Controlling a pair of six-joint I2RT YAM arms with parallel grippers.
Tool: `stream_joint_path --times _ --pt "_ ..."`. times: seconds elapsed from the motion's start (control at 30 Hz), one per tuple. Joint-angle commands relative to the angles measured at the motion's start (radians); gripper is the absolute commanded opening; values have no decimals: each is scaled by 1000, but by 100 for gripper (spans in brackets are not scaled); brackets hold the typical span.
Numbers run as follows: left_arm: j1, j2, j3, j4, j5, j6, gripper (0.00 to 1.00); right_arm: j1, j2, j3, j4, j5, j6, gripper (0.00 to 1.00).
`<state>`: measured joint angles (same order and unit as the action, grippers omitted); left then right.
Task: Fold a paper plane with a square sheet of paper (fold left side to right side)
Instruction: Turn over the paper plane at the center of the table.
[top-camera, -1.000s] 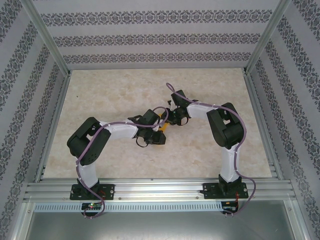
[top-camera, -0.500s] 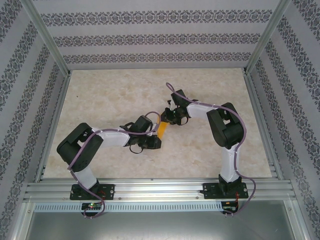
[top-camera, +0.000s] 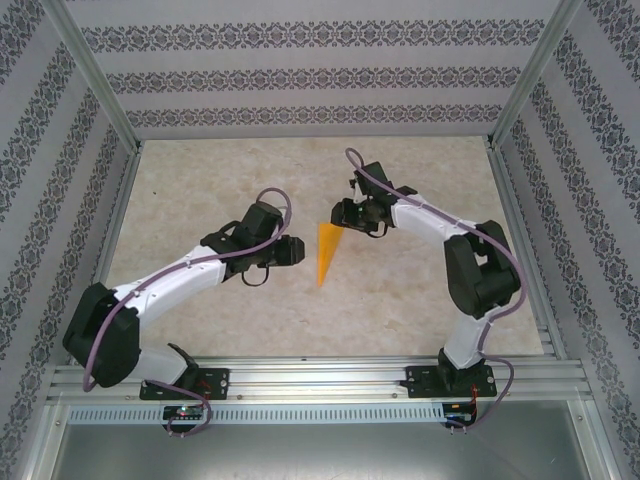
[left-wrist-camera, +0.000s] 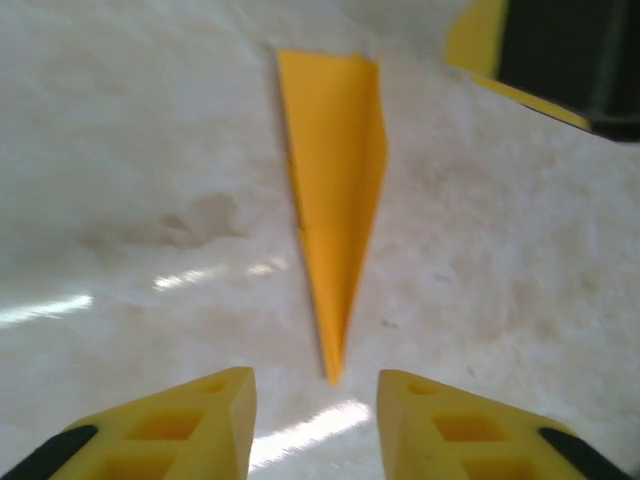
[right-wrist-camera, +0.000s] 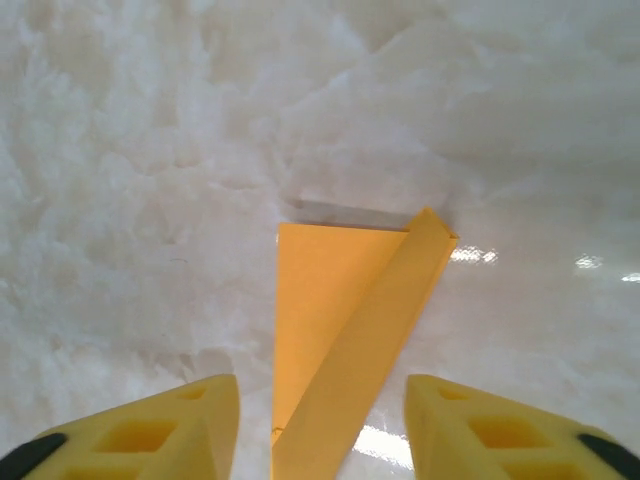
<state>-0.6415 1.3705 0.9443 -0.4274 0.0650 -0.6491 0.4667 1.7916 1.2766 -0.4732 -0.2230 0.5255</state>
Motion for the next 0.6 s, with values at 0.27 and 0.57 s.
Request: stream_joint_path --times 0.27,0.57 --pt "6 -18 14 -78 -276 -68 54 142 58 -24 -56 214 87 60" --pt "6 -24 2 -86 -277 -71 55 92 55 -89 -31 121 97 15"
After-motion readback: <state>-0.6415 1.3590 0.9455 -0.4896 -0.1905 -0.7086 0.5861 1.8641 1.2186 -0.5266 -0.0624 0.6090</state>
